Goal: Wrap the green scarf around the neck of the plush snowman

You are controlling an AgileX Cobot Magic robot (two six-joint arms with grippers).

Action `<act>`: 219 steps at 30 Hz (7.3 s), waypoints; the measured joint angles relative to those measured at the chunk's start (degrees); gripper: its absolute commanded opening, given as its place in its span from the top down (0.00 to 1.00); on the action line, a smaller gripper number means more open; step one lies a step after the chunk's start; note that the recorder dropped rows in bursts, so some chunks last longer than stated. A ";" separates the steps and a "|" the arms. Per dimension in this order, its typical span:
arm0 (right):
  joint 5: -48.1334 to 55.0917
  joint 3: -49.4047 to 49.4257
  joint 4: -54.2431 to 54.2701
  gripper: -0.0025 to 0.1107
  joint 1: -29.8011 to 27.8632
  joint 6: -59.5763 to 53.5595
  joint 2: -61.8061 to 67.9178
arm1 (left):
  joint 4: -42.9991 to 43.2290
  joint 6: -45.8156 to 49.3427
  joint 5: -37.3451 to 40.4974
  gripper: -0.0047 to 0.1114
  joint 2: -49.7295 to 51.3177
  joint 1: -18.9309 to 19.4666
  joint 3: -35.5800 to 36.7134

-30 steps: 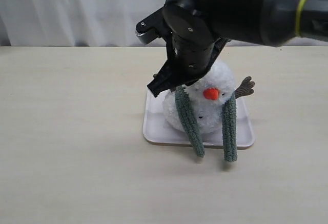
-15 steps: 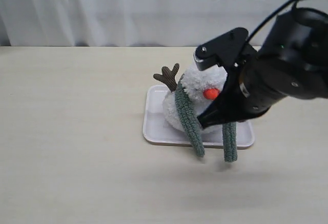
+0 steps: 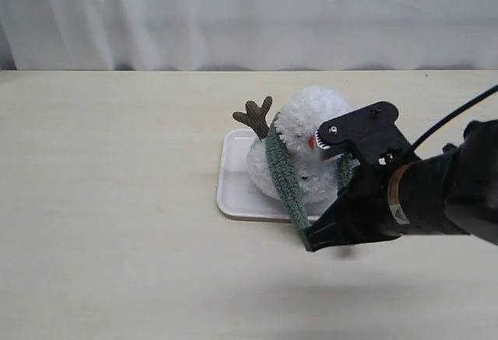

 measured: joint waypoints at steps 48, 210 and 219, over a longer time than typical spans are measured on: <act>-30.47 4.52 -37.09 0.94 -12.69 46.67 17.48 | 0.00 0.00 0.00 0.96 0.00 0.00 0.00; -70.37 4.22 35.11 0.94 -37.07 46.25 -79.58 | 0.00 0.00 0.00 0.96 0.00 0.00 0.00; -70.37 7.81 34.89 0.94 -41.25 46.16 -79.58 | 0.00 0.00 0.00 0.96 0.00 0.00 0.00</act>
